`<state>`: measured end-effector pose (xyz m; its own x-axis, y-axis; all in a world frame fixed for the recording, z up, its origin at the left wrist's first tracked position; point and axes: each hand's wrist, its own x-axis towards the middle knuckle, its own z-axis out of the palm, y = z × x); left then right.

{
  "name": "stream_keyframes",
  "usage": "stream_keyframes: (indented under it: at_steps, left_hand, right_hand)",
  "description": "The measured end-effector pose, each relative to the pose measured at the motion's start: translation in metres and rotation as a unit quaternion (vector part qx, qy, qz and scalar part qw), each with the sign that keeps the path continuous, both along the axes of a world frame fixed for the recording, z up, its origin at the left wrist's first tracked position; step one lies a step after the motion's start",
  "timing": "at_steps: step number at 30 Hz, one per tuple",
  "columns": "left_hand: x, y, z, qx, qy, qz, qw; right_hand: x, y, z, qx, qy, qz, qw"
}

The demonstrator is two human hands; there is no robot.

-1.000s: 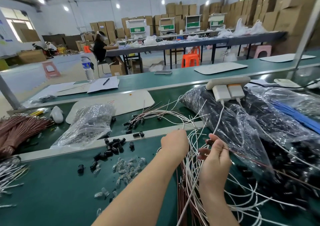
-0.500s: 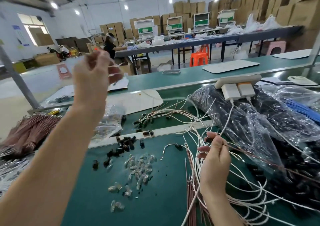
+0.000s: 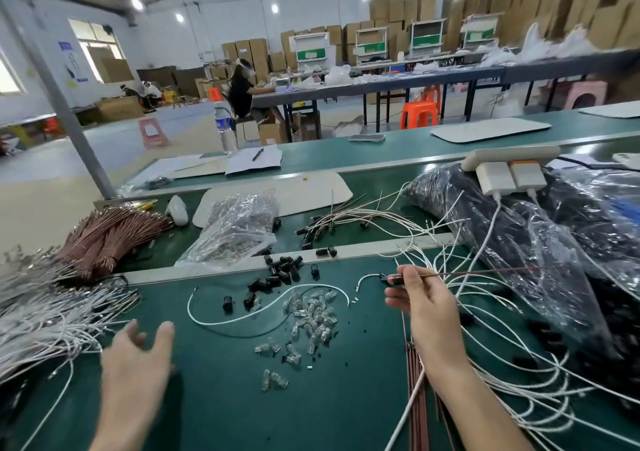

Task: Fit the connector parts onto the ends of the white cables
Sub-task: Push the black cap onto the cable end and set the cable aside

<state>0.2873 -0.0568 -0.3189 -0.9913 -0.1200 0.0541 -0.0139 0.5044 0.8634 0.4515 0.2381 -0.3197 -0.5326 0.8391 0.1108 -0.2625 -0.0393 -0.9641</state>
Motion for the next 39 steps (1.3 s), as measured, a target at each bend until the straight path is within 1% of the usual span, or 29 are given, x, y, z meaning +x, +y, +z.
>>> stream_keyframes:
  at_steps: [1, 3, 5, 6, 8, 11, 13, 16, 18, 23, 25, 27, 29, 31, 33, 35, 37, 39]
  left_hand:
    - [0.009, 0.006, 0.003, -0.051, 0.056, -0.012, 0.997]
    - [0.028, 0.031, 0.012, -0.069, 0.155, -0.113, 0.979]
    - [0.039, 0.067, 0.018, -0.099, 0.204, -0.227, 0.947]
    - [0.039, 0.086, 0.018, -0.129, 0.224, -0.275, 0.926]
    - [0.033, 0.121, 0.015, -0.196, 0.252, -0.334, 0.887]
    - [0.019, 0.161, 0.006, -0.320, 0.250, -0.370, 0.836]
    - [0.012, 0.175, -0.001, -0.389, 0.242, -0.379, 0.804]
    - [0.007, 0.185, -0.004, -0.425, 0.250, -0.374, 0.786]
    - [0.005, 0.188, -0.005, -0.436, 0.258, -0.371, 0.778]
    - [0.003, 0.190, 0.001, -0.424, 0.230, -0.408, 0.775]
    - [0.005, 0.187, 0.005, -0.424, 0.219, -0.426, 0.768]
    - [0.008, 0.183, 0.010, -0.402, 0.243, -0.442, 0.764]
    - [0.012, 0.177, 0.018, -0.328, 0.281, -0.440, 0.787]
    - [0.019, 0.168, 0.026, -0.250, 0.321, -0.418, 0.812]
    - [0.030, 0.158, 0.029, -0.191, 0.347, -0.397, 0.828]
    - [0.041, 0.148, 0.027, -0.137, 0.350, -0.378, 0.846]
    - [0.050, 0.139, 0.024, -0.099, 0.349, -0.353, 0.862]
    - [0.056, 0.135, 0.020, -0.097, 0.353, -0.336, 0.868]
  right_hand:
    - [0.000, -0.001, 0.000, -0.001, -0.001, 0.003, 1.000]
    - [-0.001, -0.002, 0.000, 0.002, -0.003, 0.008, 1.000]
    - [-0.002, -0.003, 0.000, 0.004, -0.004, 0.017, 1.000]
    - [-0.002, -0.003, 0.000, 0.001, -0.005, 0.022, 1.000]
    - [-0.003, -0.004, -0.001, -0.020, 0.003, 0.033, 0.999]
    - [-0.005, -0.004, -0.001, -0.084, 0.034, 0.055, 0.994]
    - [-0.006, -0.003, -0.001, -0.110, 0.048, 0.061, 0.991]
    - [-0.007, -0.001, -0.003, -0.115, 0.045, 0.067, 0.990]
    - [-0.007, -0.001, -0.005, -0.102, 0.021, 0.069, 0.992]
    - [-0.006, -0.001, -0.007, -0.075, -0.033, 0.070, 0.994]
    - [-0.005, -0.002, -0.006, -0.065, -0.049, 0.074, 0.994]
    - [-0.005, -0.004, -0.004, -0.055, -0.056, 0.077, 0.994]
    - [-0.004, -0.005, -0.003, -0.042, -0.062, 0.079, 0.994]
    - [-0.004, -0.007, -0.001, -0.035, -0.057, 0.093, 0.993]
    - [-0.004, -0.010, 0.001, -0.046, -0.033, 0.133, 0.990]
    - [-0.004, -0.017, 0.003, -0.061, -0.012, 0.192, 0.979]
    - [-0.004, -0.024, 0.005, -0.064, -0.011, 0.241, 0.968]
    - [-0.004, -0.028, 0.006, -0.058, -0.024, 0.269, 0.961]
